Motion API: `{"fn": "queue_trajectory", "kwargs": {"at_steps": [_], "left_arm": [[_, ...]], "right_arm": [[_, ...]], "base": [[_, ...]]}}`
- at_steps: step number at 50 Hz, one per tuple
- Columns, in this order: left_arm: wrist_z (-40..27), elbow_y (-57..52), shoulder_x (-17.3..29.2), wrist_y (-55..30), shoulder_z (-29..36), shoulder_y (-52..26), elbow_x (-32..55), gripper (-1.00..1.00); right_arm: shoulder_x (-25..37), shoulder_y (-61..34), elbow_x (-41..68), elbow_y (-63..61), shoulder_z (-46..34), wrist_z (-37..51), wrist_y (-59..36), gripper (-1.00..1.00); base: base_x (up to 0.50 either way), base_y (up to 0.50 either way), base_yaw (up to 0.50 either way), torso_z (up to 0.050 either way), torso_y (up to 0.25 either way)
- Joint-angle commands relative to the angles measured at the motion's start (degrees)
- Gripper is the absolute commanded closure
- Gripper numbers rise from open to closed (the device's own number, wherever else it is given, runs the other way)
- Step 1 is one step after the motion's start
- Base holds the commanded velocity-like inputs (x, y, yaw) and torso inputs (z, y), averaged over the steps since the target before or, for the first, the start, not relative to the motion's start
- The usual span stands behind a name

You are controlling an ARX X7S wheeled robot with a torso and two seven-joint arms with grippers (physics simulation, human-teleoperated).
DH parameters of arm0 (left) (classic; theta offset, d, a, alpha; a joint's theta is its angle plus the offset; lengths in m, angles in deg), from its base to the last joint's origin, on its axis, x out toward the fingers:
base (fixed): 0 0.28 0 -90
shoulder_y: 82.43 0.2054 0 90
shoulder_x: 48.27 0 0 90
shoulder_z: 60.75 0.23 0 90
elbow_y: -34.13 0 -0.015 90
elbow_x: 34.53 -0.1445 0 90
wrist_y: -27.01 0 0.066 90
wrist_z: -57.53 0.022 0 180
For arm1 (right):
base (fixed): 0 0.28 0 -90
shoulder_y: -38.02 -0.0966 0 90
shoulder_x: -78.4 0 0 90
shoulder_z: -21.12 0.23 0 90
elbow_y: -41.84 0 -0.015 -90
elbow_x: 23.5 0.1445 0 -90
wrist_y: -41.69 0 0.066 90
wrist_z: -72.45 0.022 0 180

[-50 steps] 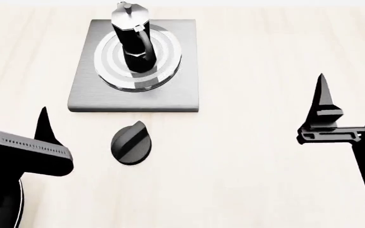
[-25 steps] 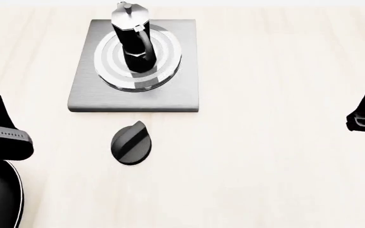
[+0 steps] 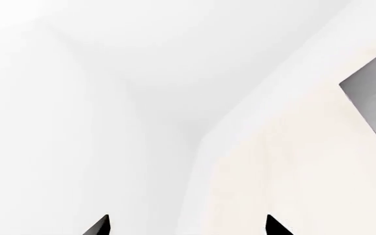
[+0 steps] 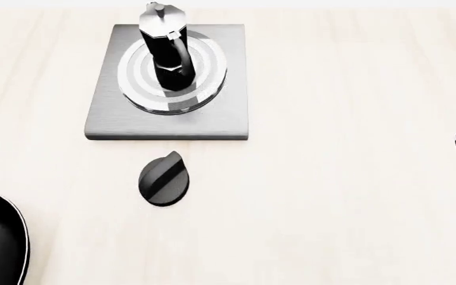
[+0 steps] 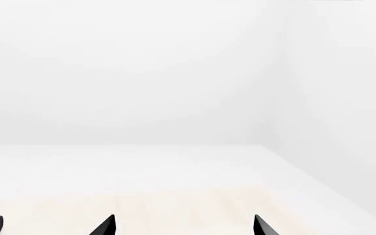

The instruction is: Turn on the stove and put the moka pot on it.

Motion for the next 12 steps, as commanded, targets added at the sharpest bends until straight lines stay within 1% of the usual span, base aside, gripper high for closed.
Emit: {"fn": "queue_trajectory", "kwargs": {"at_steps": [1,5,12], "left_arm": [[1.49,-1.94,-1.28,-2.98,-4.71,-0.47,-0.63,-1.00],[1.89,-3.33,-1.08,-5.03,-5.80,-0.95,-0.05,-1.00],[2.28,-2.29,-1.29,-3.72,-7.08,0.06,-0.38,-1.00]], "right_arm": [[0.00,0.42,-1.20,-0.23,1.75,-0.12,-0.16,-1.00],[0.00,0.35,-1.21,-0.35,1.89,0.12,-0.49,-1.00],[0.00,0.30,-1.22,-0.34,2.10,0.40,-0.69,-1.00]], "base": [[0.00,0.00,0.00,0.000,0.000],[0.00,0.00,0.00,0.000,0.000],[0.00,0.00,0.00,0.000,0.000]]}}
